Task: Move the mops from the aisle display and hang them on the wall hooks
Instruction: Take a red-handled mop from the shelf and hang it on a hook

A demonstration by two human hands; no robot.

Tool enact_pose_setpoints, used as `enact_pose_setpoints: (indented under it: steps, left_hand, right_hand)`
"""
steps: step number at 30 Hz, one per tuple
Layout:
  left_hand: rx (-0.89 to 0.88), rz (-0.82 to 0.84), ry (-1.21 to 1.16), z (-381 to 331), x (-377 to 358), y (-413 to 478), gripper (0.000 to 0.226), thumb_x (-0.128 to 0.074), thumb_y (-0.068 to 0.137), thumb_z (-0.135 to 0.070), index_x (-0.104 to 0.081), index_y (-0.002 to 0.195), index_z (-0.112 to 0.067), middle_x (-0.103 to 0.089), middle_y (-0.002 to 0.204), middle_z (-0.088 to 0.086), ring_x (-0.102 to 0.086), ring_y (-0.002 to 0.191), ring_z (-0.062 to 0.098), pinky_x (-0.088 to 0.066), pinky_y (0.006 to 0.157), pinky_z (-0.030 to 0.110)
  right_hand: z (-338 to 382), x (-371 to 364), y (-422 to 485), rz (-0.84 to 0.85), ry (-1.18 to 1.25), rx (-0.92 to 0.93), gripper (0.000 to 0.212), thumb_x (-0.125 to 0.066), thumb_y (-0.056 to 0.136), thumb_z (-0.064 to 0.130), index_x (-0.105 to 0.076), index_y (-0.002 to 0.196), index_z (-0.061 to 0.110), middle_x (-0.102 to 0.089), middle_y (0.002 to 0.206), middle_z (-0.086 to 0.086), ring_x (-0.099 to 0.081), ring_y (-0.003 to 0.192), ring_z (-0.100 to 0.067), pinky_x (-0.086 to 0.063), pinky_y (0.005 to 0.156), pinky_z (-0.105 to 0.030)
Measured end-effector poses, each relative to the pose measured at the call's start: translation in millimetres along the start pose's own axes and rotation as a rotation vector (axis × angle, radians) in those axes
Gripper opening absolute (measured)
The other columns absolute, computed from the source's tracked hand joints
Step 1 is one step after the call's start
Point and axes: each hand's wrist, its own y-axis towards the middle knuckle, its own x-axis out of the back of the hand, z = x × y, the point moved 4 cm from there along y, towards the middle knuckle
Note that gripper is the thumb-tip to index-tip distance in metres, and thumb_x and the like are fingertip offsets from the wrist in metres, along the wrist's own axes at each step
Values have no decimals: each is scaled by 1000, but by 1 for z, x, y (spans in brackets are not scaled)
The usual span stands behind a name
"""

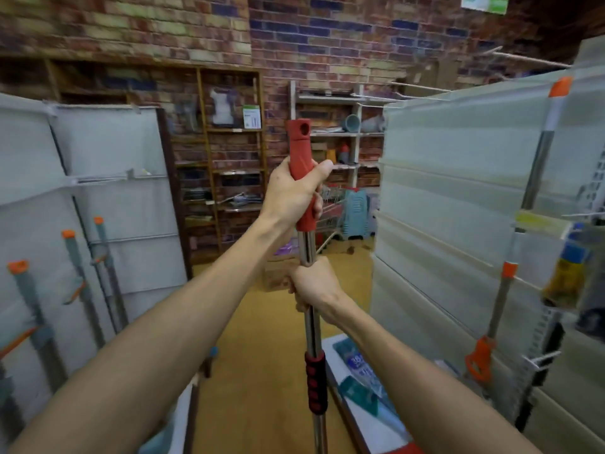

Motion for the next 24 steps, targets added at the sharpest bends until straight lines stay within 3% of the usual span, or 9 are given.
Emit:
enact_pose_setpoints:
  steps: [4, 12, 18, 24]
  left_hand:
    - [15, -60, 29, 29, 30, 53, 21, -71, 94, -22, -50, 92, -15, -53, 57, -5, -49, 41, 16, -46, 46, 30]
    - [24, -108, 62, 104, 90, 154, 22, -71, 93, -23, -51, 95, -13, -53, 64, 0, -50, 43, 16, -48, 49, 31]
    - [47, -102, 41, 174, 138, 247, 20, -71, 93, -22, -53, 93, -14, -54, 62, -1, -50, 43, 16, -48, 48, 30]
    - [56, -48, -19, 219, 173, 358, 22, -72, 93, -23, -53, 95, -13, -53, 61, -2, -50, 44, 14, -48, 45, 28]
  right_hand:
    - [6, -26, 65, 78, 14, 23, 21, -57, 78, 10, -53, 57, 7, -48, 51, -12, -40, 38, -22, -39, 47, -31]
    - [-1, -76, 198, 134, 31, 40, 28, -60, 85, 10, -53, 58, 10, -51, 57, -12, -40, 38, -20, -37, 44, -27]
    - [-4, -118, 312, 119, -2, 31, 20, -60, 83, 12, -57, 64, 7, -53, 64, -15, -50, 57, -26, -41, 51, -33]
    - [20, -140, 429, 24, -35, 50, 18, -57, 78, 12, -51, 62, 12, -47, 55, -11, -41, 40, -22, -38, 44, -27]
